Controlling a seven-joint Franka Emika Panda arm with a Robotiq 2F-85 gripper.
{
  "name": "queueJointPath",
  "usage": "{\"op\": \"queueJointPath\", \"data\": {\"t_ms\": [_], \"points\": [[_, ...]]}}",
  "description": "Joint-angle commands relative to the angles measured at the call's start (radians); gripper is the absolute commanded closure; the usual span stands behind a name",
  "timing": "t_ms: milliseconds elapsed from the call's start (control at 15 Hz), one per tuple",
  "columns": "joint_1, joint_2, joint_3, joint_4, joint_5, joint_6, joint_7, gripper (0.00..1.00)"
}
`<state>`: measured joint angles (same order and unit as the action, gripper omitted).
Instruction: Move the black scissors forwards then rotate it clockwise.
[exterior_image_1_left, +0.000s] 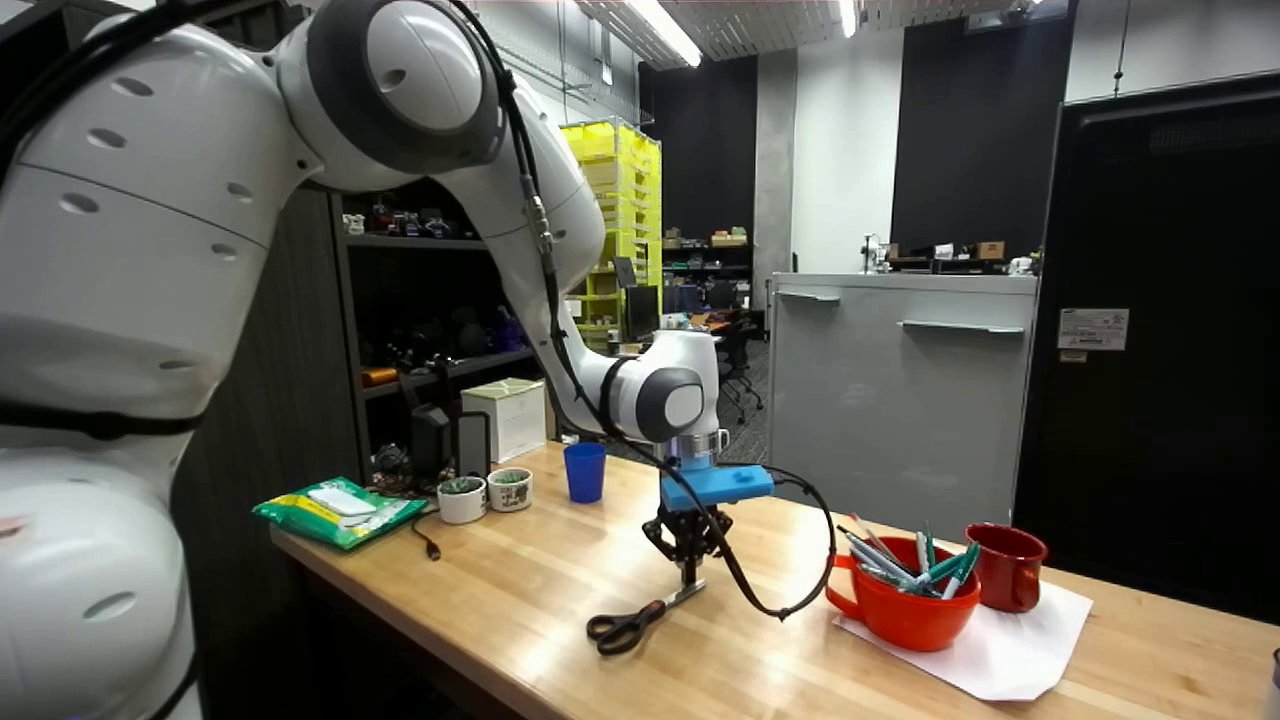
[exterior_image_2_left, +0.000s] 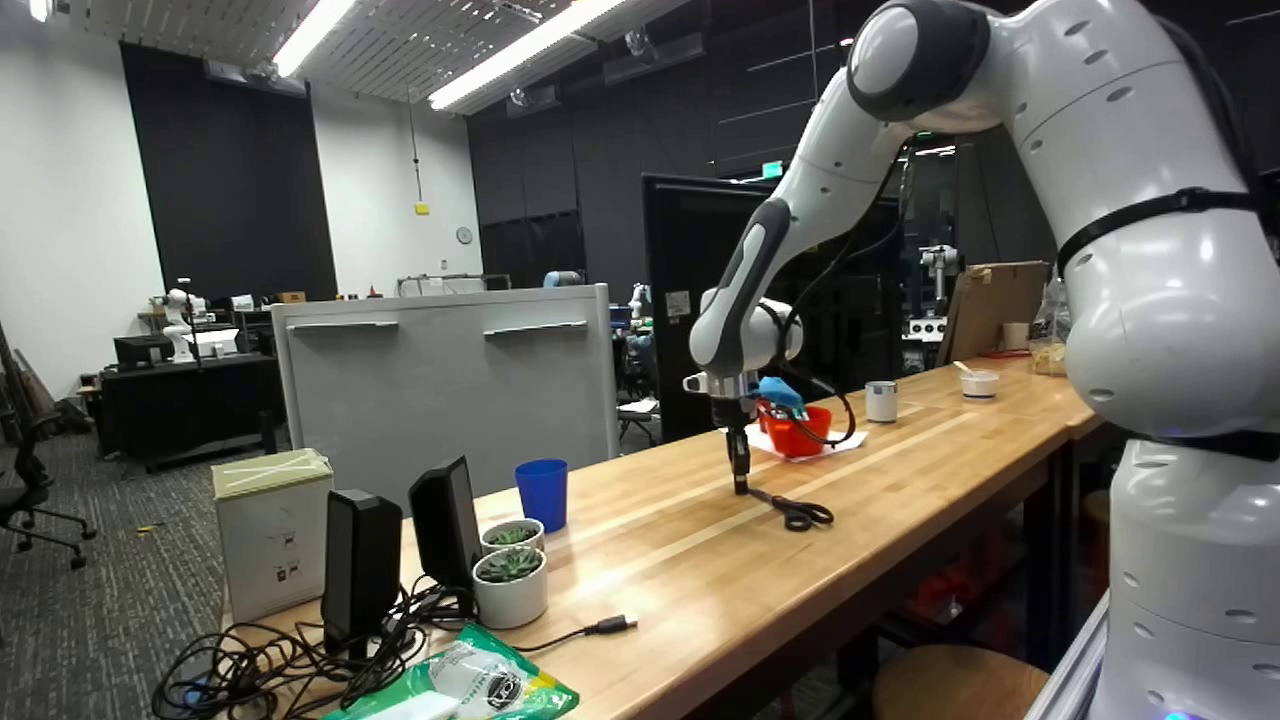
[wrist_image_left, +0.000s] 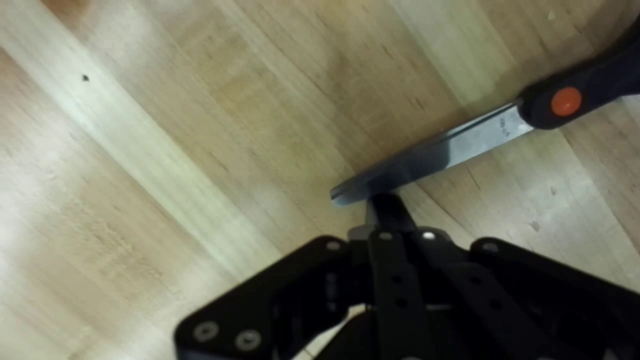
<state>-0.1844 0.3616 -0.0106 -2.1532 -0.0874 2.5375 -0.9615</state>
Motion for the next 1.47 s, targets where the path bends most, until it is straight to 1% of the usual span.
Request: {"op": "queueJointPath", "data": {"t_ms": [0, 800, 1400], "points": [[0.0, -0.026, -0.035, -0.082, -0.049, 0.042, 0.042, 1.0], [0.007, -0.1, -0.072, -0.204, -0.135, 0.112, 0.131, 1.0], [0.011, -0.143, -0.088, -0.268, -0.184, 0.13, 0.17, 1.0]]}}
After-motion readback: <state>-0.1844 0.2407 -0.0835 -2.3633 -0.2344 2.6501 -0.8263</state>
